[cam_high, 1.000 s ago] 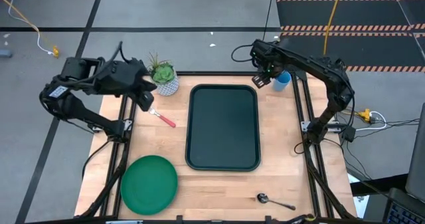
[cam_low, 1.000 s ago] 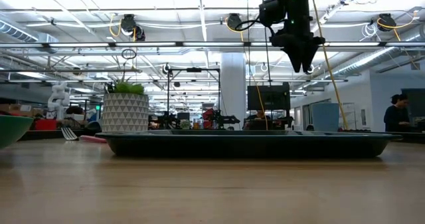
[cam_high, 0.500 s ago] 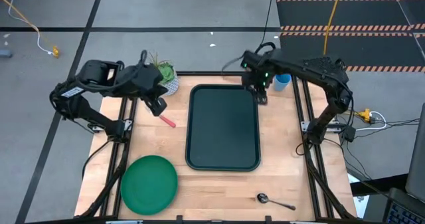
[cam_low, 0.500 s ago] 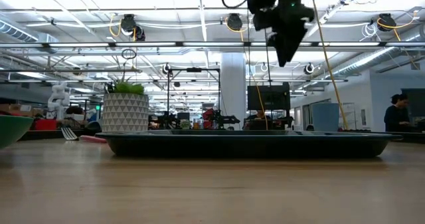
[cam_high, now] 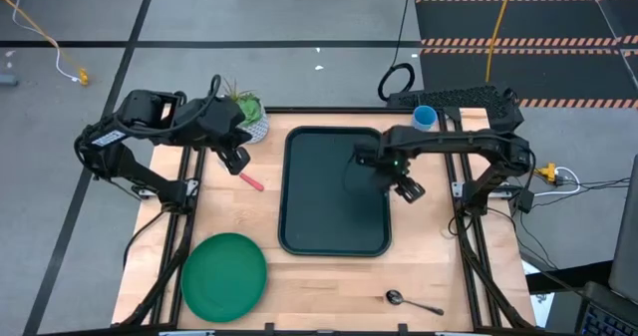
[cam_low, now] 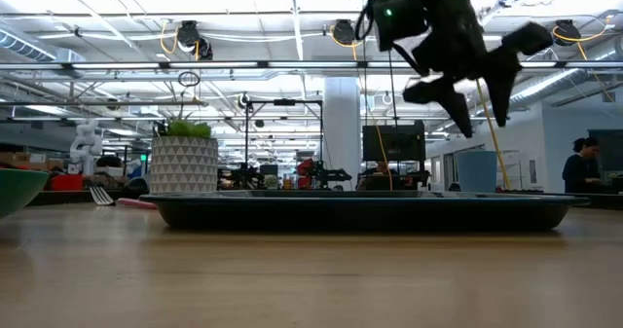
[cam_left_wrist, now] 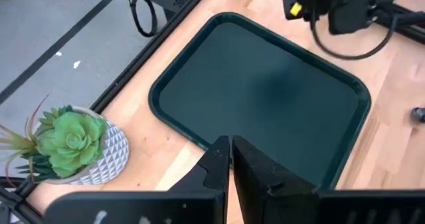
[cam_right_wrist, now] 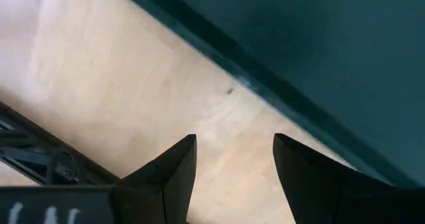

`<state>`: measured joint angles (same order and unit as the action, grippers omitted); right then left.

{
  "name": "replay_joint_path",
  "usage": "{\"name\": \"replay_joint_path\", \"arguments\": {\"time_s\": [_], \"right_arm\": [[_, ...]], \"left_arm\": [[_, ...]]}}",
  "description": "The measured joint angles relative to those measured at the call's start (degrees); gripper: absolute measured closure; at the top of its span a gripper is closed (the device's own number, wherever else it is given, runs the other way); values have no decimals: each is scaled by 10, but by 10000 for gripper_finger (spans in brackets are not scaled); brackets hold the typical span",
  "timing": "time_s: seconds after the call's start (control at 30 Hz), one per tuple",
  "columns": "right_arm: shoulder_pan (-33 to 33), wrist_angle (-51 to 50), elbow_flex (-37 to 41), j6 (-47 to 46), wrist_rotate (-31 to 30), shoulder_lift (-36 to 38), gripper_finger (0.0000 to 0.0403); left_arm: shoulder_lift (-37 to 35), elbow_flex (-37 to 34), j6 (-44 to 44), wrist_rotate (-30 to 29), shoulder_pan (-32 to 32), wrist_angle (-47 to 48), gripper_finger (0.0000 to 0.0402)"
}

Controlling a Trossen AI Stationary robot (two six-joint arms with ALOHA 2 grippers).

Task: Pick and place plate/cup/fork/spoon on tray
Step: Prepare the dark green serving tray

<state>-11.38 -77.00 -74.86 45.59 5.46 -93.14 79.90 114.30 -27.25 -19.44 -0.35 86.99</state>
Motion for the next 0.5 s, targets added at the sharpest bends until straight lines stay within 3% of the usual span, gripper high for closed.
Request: {"name": "replay_joint_path", "arguments": {"time_s": [0.17, 0.33, 0.5], "right_arm": [[23, 84, 40, 5, -10, 16, 212], [43, 186, 79, 72, -12, 34, 212], [48, 223, 139, 114, -55, 35, 212]], "left_arm": [[0, 0, -4, 0, -3, -1, 380], [0, 0, -2, 0, -3, -1, 380], [8, 0, -17, 6, -6, 4, 380]]}}
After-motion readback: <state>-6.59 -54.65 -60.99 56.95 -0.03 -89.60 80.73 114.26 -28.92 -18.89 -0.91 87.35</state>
